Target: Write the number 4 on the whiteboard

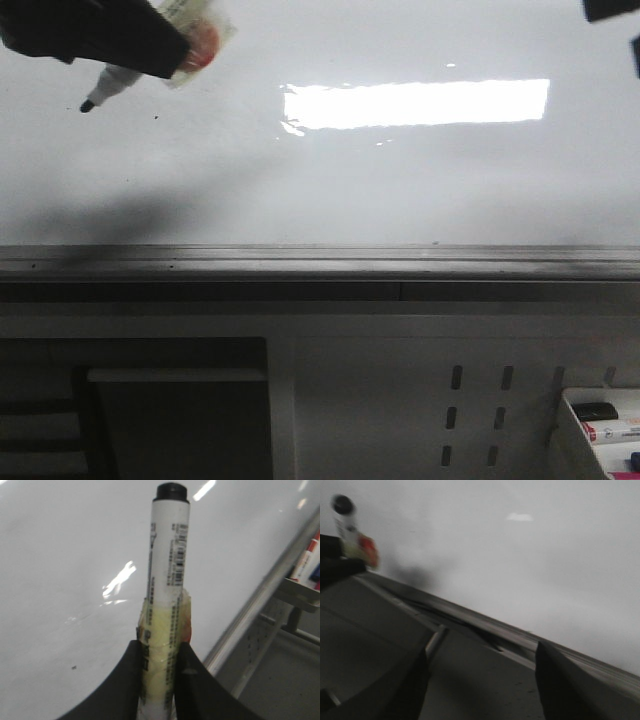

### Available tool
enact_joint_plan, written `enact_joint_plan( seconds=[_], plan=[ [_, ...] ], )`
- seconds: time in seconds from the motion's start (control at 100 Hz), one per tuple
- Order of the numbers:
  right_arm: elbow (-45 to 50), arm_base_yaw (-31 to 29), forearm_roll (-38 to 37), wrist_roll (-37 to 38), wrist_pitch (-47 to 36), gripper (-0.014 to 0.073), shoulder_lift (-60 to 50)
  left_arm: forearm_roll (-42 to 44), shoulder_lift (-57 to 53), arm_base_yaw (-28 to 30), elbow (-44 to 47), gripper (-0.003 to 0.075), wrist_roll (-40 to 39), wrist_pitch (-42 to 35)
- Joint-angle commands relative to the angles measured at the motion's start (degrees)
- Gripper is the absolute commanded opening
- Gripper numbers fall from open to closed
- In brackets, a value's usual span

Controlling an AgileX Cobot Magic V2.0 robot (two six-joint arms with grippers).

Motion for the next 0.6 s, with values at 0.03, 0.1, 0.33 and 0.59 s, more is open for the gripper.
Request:
enact_joint_plan(
  seconds=[0.03, 0.1, 0.33, 0.59],
  plan=[
    [-4.79, 1.14, 9.56, -5.22, 7.11, 0.0416, 4.70, 2.09, -1.09, -6.21, -1.83, -0.0020, 1.56, -2.63],
    [-6.62, 1.87, 9.71, -5.24, 10.44, 0.0416, 7.37, 3.27, -0.81, -8.95, -1.83, -0.0020, 1.56, -2.89],
    [-10.84, 5.86, 11.54, -5.34, 13.38, 0.0416, 12.37, 4.03, 1.24, -13.07, -1.83, -0.0020, 1.56, -4.49],
    [-12.42, 11.71, 11.42, -5.34, 12.71, 0.0416, 15.30, 4.03, 2.41, -14.66, -2.19, -0.0020, 1.56, -7.98]
  ],
)
